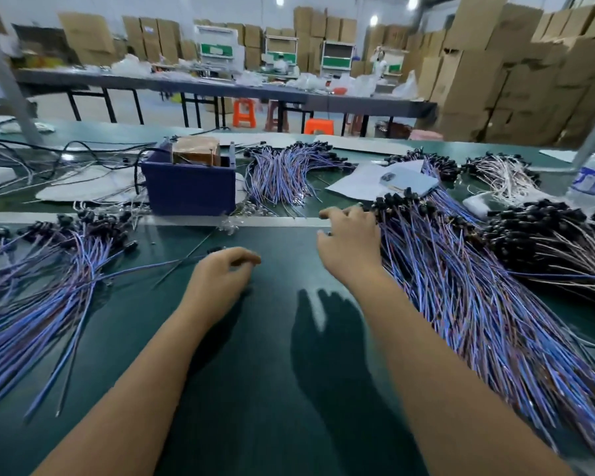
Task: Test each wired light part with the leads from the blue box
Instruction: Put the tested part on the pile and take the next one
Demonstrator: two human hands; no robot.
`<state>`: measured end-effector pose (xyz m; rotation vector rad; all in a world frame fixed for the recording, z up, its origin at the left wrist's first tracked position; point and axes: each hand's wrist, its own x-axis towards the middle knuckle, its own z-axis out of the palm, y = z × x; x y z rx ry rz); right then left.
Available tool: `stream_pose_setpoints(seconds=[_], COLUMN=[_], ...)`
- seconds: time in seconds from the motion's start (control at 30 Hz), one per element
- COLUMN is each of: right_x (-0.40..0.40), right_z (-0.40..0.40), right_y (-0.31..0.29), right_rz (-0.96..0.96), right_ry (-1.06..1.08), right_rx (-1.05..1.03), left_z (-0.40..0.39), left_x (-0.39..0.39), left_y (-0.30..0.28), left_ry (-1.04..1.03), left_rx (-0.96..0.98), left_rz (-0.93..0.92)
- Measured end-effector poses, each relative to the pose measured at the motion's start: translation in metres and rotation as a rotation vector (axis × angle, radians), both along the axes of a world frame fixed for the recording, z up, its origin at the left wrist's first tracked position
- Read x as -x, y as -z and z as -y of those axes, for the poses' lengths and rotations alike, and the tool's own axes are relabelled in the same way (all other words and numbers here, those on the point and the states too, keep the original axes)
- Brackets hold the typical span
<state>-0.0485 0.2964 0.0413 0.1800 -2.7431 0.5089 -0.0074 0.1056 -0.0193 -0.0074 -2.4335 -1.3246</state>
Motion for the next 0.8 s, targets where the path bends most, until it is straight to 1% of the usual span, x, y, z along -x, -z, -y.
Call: stream_pose_setpoints(seconds=[0.03,0.07,0.17,0.2,0.23,0.27,0.33,0.4,0.47,0.53,0.67,0.73,0.77,0.8], right_x=[0.001,0.002,0.001,-0.001,-0.003,-0.004,-0.006,-0.006,-0.005,-0.005,-0.007,-0.009,-0.01,-0.01], right_z=[0.018,0.036,0.087,0.102,0.116,0.127,0.141,0.147,0.145,0.141,0.128,0.123,0.121,0.119], right_y=[0.004,0.009,0.027,0.033,0.038,0.043,0.054,0.063,0.067,0.069,0.067,0.065,0.064,0.062], right_rz=[0.024,0.059,0.156,0.167,0.173,0.177,0.18,0.145,0.05,-0.048,-0.084,-0.127,-0.14,-0.129], right_ry=[-0.056,-0.113,-0.319,-0.379,-0.426,-0.466,-0.53,-0.543,-0.505,-0.449,-0.372,-0.338,-0.311,-0.283], right_rx=[0.014,0.032,0.086,0.095,0.104,0.112,0.072,-0.049,-0.135,-0.179,-0.098,-0.057,0.004,0.132], left_z=[0.017,0.031,0.058,0.062,0.064,0.064,0.062,0.058,0.057,0.057,0.05,0.048,0.048,0.048], left_x=[0.001,0.001,0.001,0.001,0.0,0.0,-0.002,-0.002,-0.001,0.001,-0.001,-0.005,-0.007,-0.009], left_y=[0.002,0.003,-0.003,-0.005,-0.006,-0.008,-0.009,-0.01,-0.01,-0.011,-0.014,-0.014,-0.013,-0.013], left_ry=[-0.068,-0.13,-0.239,-0.268,-0.29,-0.299,-0.293,-0.28,-0.281,-0.287,-0.226,-0.133,-0.07,-0.012], left_rx=[-0.088,-0.244,-0.883,-1.035,-1.141,-1.202,-1.212,-1.161,-1.125,-1.081,-0.979,-0.929,-0.918,-0.912], left_rz=[0.015,0.015,-0.078,-0.11,-0.131,-0.144,-0.154,-0.149,-0.135,-0.111,-0.045,-0.023,-0.015,-0.005])
